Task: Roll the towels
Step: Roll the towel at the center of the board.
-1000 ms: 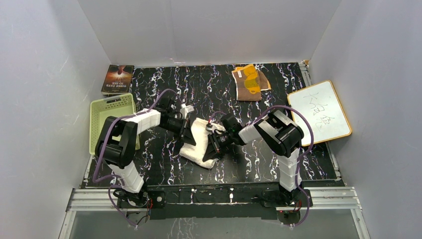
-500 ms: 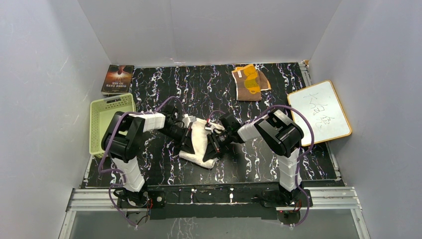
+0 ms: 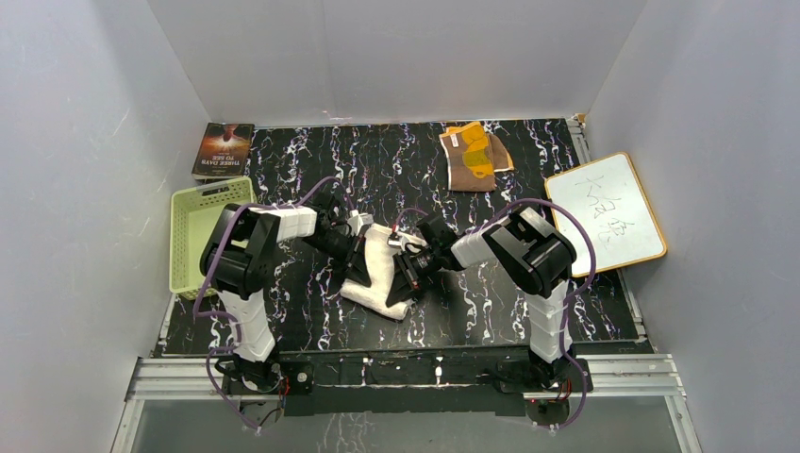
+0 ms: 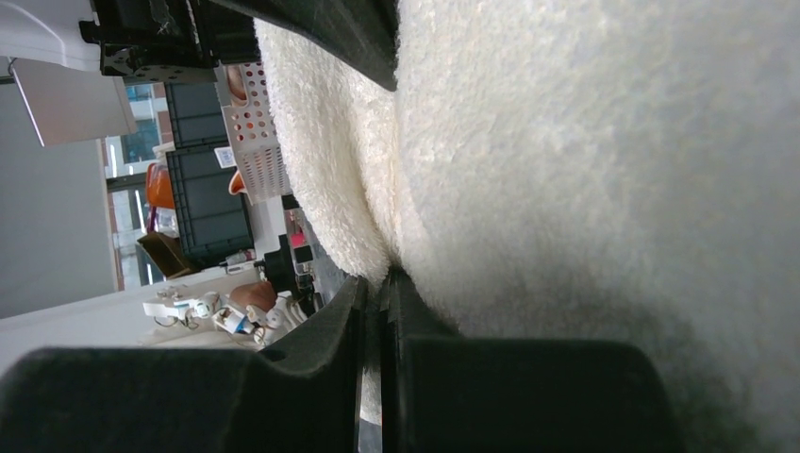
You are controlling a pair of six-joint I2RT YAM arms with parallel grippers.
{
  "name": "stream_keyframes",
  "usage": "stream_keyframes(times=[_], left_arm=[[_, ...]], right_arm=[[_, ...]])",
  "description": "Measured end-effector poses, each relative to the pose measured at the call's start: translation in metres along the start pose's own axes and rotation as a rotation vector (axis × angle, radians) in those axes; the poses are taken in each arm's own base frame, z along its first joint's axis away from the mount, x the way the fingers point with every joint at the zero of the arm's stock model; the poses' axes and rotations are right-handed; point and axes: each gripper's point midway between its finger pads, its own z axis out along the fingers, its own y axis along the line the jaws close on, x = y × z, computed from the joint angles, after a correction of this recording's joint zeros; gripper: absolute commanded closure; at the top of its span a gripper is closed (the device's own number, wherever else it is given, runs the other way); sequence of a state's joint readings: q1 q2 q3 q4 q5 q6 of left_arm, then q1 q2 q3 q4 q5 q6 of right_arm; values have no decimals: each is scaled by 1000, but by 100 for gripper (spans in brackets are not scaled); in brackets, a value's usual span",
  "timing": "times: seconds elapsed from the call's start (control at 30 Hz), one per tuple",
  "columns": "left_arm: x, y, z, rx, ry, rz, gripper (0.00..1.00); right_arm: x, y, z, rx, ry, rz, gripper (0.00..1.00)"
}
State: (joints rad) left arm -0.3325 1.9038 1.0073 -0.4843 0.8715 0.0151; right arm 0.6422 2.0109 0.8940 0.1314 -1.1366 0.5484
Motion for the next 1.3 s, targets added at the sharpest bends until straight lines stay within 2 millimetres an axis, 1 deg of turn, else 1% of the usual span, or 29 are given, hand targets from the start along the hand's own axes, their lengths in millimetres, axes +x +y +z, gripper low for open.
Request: stream_keyframes(times=[0.2,0.3,0.53,0.73,0.9,0.97,1.03,1.1,1.2,1.27,1.3], left_arm=[[-5,3,-1,-12,2,-2,96],[-4,5,-1,-19,11,-10,100],[2,7,-4,-48,36,-37,100],[12,8,-9,-91,51,-71,100],[14,13,-16,-165,63,-101,100],[9,16,-21,-204,57,-109,100],[-4,21,-30,-254,26,-109,100],[-19,25,-43,-300,-26,-107,100],[-45,23,-72,-359,-143,-90,100],[-63,11,-96,-384,-249,-58,100],[-69,5,-106,-387,-292,-43,100]], right_arm=[[1,2,-1,-10,5,-1,100],[1,3,-1,-14,5,1,100],[-3,2,-4,-26,-24,31,100],[-9,-2,-15,-44,-92,107,100],[-14,-6,-14,-55,-111,136,100],[-15,-8,-13,-53,-110,129,100],[-17,-10,-13,-38,-106,123,100],[-21,-12,-13,-15,-102,117,100],[-24,-15,-13,18,-91,112,100],[-25,-16,-14,34,-80,112,100],[-25,-16,-14,38,-75,110,100]])
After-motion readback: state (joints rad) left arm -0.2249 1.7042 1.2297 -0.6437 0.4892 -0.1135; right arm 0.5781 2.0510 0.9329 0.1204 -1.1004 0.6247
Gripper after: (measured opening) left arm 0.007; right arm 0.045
